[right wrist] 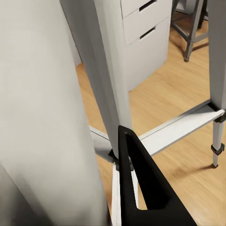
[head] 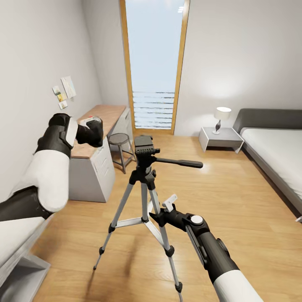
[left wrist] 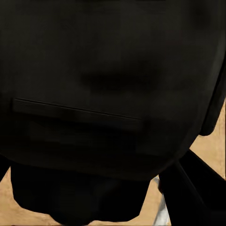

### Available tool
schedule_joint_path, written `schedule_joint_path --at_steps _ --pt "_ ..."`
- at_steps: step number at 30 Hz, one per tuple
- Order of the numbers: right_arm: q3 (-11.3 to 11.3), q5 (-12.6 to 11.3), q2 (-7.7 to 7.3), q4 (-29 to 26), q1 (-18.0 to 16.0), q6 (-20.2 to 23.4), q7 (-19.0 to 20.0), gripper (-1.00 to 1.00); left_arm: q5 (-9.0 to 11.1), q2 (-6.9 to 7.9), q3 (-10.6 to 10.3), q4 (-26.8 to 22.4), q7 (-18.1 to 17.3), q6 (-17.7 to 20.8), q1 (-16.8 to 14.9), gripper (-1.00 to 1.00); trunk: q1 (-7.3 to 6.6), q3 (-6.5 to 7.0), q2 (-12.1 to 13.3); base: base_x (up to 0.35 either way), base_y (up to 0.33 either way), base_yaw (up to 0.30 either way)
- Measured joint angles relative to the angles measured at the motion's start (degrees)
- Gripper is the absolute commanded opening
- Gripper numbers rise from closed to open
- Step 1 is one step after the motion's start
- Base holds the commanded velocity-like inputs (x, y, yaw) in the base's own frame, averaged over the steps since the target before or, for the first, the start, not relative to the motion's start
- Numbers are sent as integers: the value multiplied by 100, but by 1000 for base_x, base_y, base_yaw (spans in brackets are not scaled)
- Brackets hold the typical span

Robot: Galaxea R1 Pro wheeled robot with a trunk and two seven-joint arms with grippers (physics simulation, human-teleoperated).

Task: Attach the digital camera to the camera tripod in the bedroom.

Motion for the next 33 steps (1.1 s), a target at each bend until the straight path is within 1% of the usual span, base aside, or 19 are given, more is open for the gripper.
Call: schedule_joint_path --at_steps 1,2,3,4,5,6,7,8,10,11,12,14,16,18,20,21,27,31,33 --pt "-1 8 0 38 0 -34 6 -100 38 -4 1 90 -1 3 -183 -100 -4 0 -6 0 0 0" --pt "-3 13 0 20 0 -26 4 -100 -8 -6 0 192 0 1 -341 -100 -2 -1 -3 0 0 0" --pt "-5 15 0 22 0 -25 6 -100 12 -9 -1 295 -1 2 -501 -100 -2 0 -3 0 0 0" --pt "-3 20 0 7 0 -10 12 -100 8 -16 -3 523 -1 0 -796 -100 0 0 -1 0 0 0" --pt "-7 22 1 41 0 -42 11 -100 53 -22 0 641 -2 3 -972 -100 -3 0 -6 0 0 0" --pt "-6 24 1 25 0 -34 9 -100 13 -30 2 769 -1 1 -1122 -100 -2 -1 -3 0 0 0" --pt "-7 24 1 26 0 -31 11 -100 41 -46 11 900 -2 2 -1271 -100 -2 -1 -3 0 0 0" --pt "-6 25 0 19 0 -26 11 -100 72 -87 24 1147 -6 1 -1527 -100 -1 0 -2 0 0 0" --pt "-8 28 1 27 0 -36 10 -100 85 -143 31 1334 -3 1 -1748 -100 -2 -1 -3 0 0 0" --pt "-7 27 0 29 0 -33 14 -100 137 -181 35 1392 -4 2 -1828 -100 -2 -1 -4 0 0 0" --pt "-9 29 0 29 0 -38 10 -100 238 -278 42 1444 -15 1 -1939 -100 -2 -1 -3 0 0 0" --pt "-8 29 0 27 0 -35 10 -100 322 -390 43 1436 -13 1 -2016 -100 -2 -2 -3 0 0 0" --pt "-8 29 0 32 0 -39 9 -100 504 -521 55 1374 -28 0 -2079 -100 -2 -1 -4 0 0 0" --pt "-8 29 0 27 0 -33 10 -100 528 -588 56 1358 -25 -1 -2103 -100 -2 -2 -3 0 0 0" --pt "-11 25 0 30 0 -36 6 -100 607 -678 49 1329 -33 -1 -2124 -100 -2 -2 -3 0 0 0" --pt "-11 24 0 31 0 -37 8 -100 587 -705 43 1315 -27 -1 -2129 -100 -2 -2 -3 0 0 0" --pt "-15 21 0 32 0 -39 4 -100 586 -790 17 1244 -25 -1 -2142 -100 -2 -2 -3 0 0 0" --pt "-11 21 0 32 0 -38 0 -100 589 -809 4 1310 -34 -1 -2145 -100 -2 -2 -3 0 0 0" --pt "-12 20 0 33 0 -40 -1 -100 569 -786 -3 1374 -56 -12 -2144 -100 -2 -2 -3 0 0 0"
